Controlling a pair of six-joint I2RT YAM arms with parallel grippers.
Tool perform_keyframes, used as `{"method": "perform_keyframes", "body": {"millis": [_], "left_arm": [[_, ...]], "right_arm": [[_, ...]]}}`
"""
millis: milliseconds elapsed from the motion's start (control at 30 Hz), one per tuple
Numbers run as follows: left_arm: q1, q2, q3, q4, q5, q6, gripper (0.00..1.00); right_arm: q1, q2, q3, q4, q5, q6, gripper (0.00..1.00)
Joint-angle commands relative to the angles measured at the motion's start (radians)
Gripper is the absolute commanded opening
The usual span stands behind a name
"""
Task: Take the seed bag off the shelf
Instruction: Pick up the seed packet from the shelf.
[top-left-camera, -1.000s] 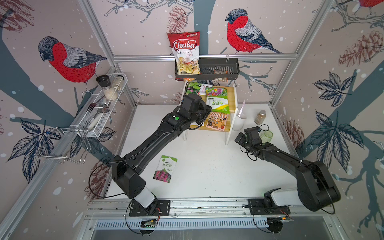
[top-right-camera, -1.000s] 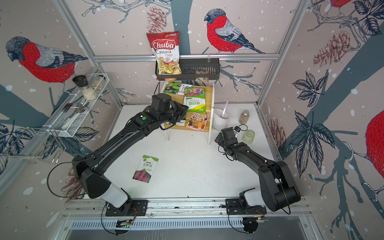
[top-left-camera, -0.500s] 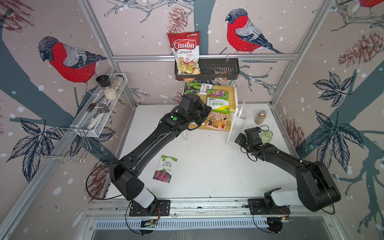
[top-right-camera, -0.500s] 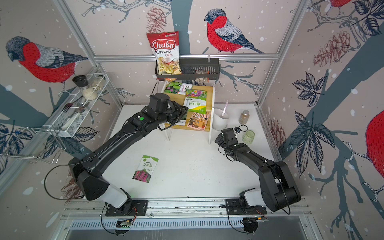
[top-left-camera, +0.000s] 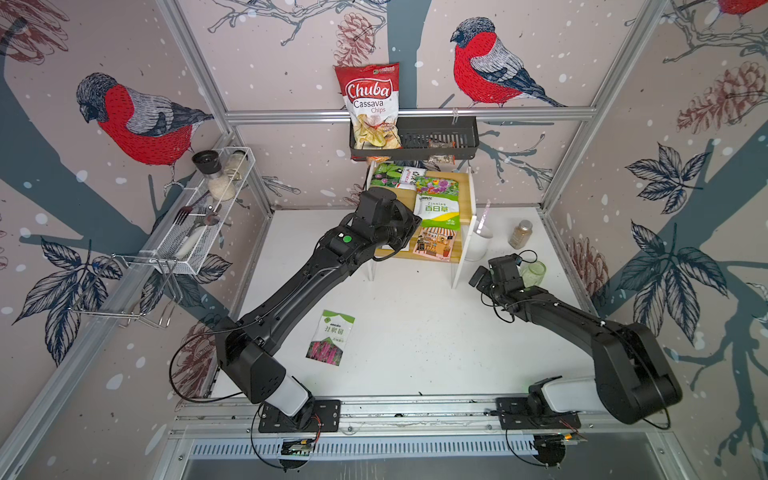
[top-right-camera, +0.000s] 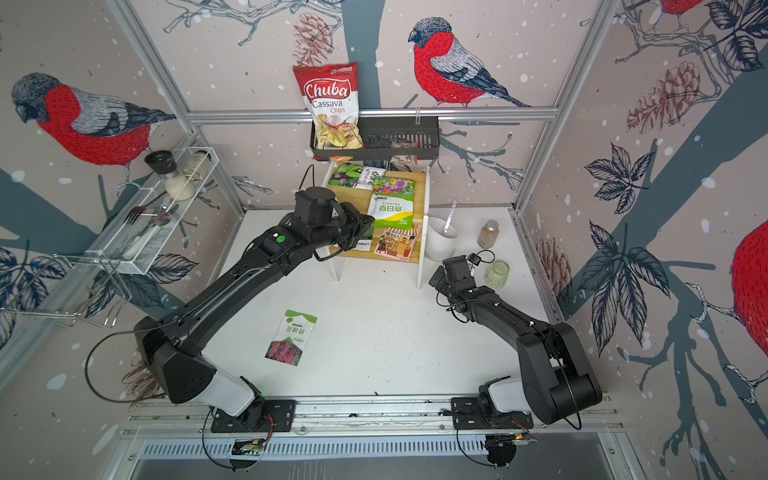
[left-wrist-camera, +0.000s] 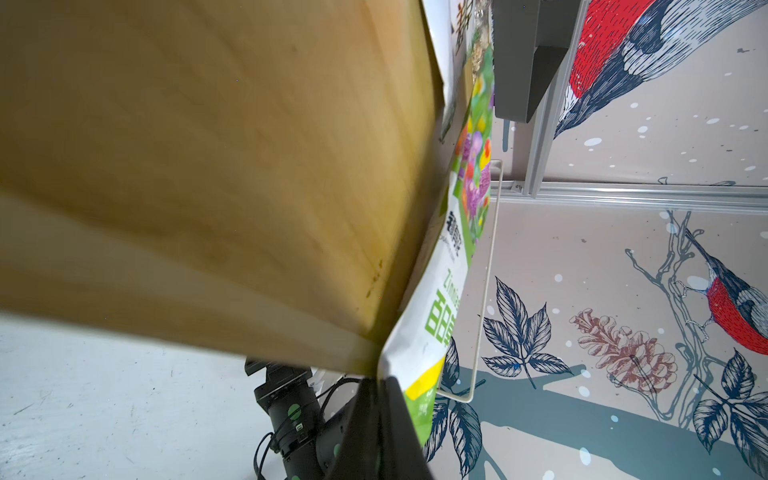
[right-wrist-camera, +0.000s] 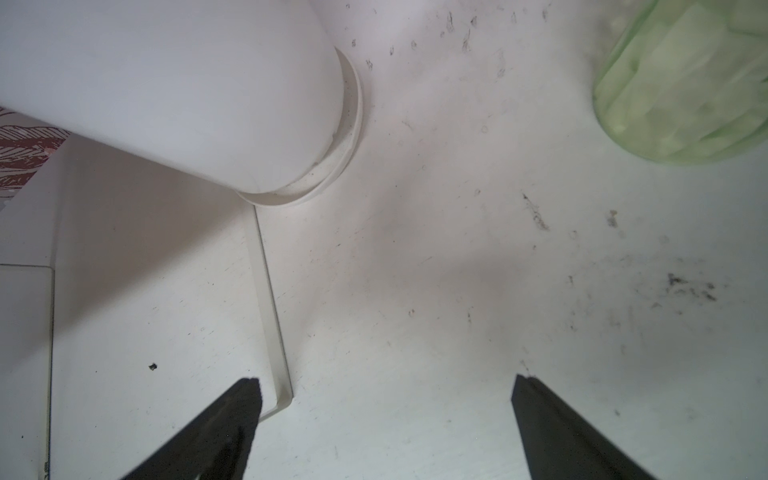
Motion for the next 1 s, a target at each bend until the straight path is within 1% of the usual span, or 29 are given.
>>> {"method": "perform_keyframes", "body": {"millis": [0,67,100,333,500,733,967], "left_arm": [[0.003,-0.009,0.005,0.05,0.005,0.002,0.05],[0.002,-0.018,-0.001,0.052,0.005,0.003,0.0],[0.004,-0.022,-0.003,0.053,0.006,0.003,0.0],[0.017,-0.04,-0.003,0.092,0.026,-0.006,0.0],[0.031,-0.051,-0.004,0.152,0.069,-0.004,0.0],[0.054,-0.115,-0.036,0.211,0.082,0.037,0.0],[0.066,-0.16,-0.096,0.35,0.109,0.062,0.0]], "right_arm": [[0.001,-0.01,-0.002,0.004,0.01,0.014,1.0],[0.0,-0.013,-0.004,0.004,0.013,0.016,1.0],[0.001,-0.012,-0.005,0.006,0.014,0.017,1.0],[0.007,-0.012,0.002,0.006,0.019,0.026,1.0],[0.012,-0.009,0.008,-0.003,0.025,0.031,1.0],[0.021,-0.006,0.017,-0.006,0.031,0.031,1.0],[0.03,0.025,0.041,-0.005,0.027,0.022,1.0]]}}
